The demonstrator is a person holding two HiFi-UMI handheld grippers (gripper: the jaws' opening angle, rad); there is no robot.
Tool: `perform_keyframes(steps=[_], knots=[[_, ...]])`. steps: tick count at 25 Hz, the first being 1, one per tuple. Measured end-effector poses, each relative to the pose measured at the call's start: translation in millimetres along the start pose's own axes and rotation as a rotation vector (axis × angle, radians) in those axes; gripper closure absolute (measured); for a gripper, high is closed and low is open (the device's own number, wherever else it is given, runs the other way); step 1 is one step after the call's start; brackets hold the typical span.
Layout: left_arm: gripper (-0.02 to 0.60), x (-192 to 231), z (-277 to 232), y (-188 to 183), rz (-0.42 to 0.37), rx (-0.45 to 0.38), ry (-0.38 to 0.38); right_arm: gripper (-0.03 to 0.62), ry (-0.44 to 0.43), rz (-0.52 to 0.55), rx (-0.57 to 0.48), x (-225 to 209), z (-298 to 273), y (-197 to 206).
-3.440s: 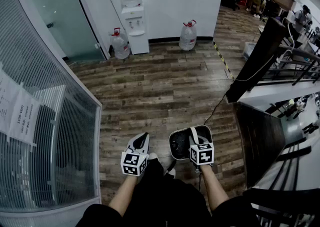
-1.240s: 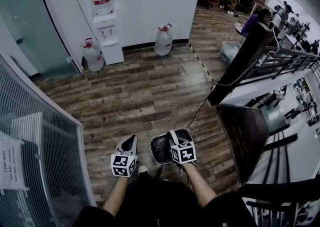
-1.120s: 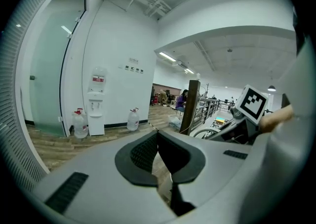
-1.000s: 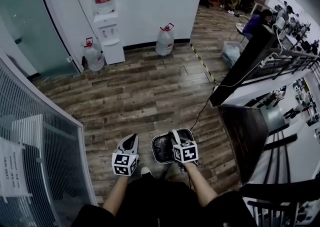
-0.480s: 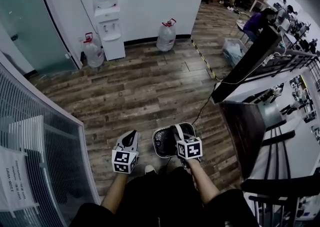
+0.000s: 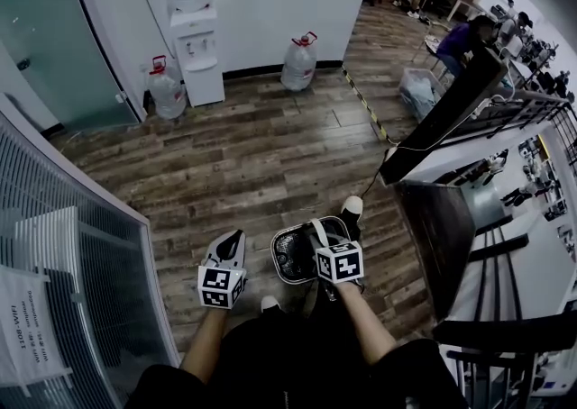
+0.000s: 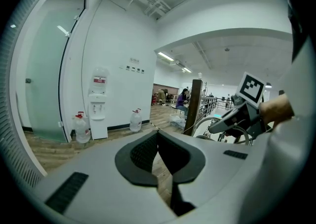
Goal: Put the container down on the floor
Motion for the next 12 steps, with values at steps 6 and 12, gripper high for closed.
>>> perform_keyframes(steps=[6,12], knots=[[0.568,0.2,-3.2,-2.5,0.007,-0.009,-0.021,0.583,-0.034,0.024,0.002,5.2,-10.5,-8.7],[0.568,10.8,-14.1,-9.2,0.015,-0.010,-0.065,0.583,-0.063,0.042,0.005,1.7,-29.9,-24.3]])
Point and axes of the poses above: the fingertips, and each gripper's own axes: z backward along the fingers, x to its left, y out of its underside, the point moved 4 cm from there along z, backward along the fingers, and after that the axes turned 1 degree about x, right-handed, at the moved point
